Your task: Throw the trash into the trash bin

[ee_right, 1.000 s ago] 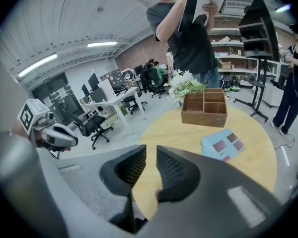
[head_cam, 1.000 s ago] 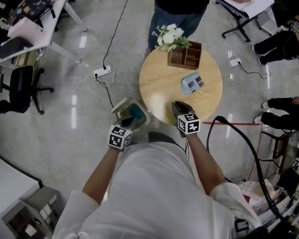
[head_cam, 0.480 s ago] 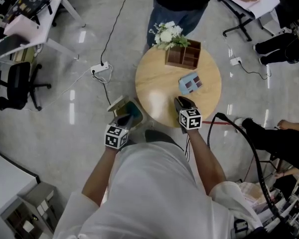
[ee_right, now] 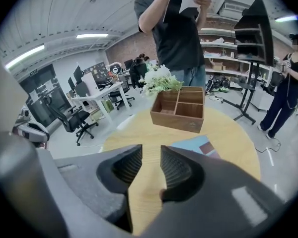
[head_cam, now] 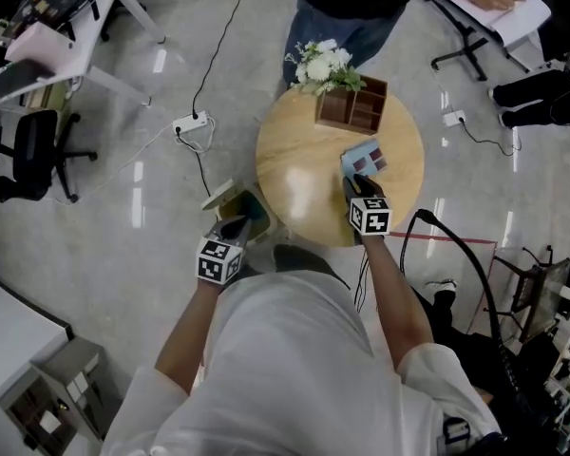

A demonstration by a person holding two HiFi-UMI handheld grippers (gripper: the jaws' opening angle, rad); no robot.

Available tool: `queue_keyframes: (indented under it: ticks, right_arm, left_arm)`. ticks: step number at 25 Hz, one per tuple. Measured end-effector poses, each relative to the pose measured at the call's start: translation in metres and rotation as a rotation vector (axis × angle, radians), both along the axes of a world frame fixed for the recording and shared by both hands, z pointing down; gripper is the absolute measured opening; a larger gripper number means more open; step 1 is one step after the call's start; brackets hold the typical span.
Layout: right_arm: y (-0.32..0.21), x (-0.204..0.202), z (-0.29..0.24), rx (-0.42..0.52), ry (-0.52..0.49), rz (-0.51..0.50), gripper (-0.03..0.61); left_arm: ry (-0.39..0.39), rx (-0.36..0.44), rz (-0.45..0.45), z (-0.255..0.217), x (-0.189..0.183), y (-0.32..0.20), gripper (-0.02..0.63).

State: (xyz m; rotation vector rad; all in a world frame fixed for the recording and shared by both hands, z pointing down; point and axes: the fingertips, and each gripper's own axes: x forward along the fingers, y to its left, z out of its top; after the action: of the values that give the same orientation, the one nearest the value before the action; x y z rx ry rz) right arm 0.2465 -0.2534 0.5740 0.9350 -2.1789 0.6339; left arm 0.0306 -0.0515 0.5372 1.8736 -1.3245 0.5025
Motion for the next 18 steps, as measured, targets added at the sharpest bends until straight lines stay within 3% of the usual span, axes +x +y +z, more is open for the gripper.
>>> queue_keyframes:
  ticks: [18]
  right_arm:
    - [-0.042,0.010,0.046,-0.046,0.094,-0.016,0.170]
  left_arm:
    - [0.006,-0.020,-0.044,0.007,0.009,-0.017,0.003]
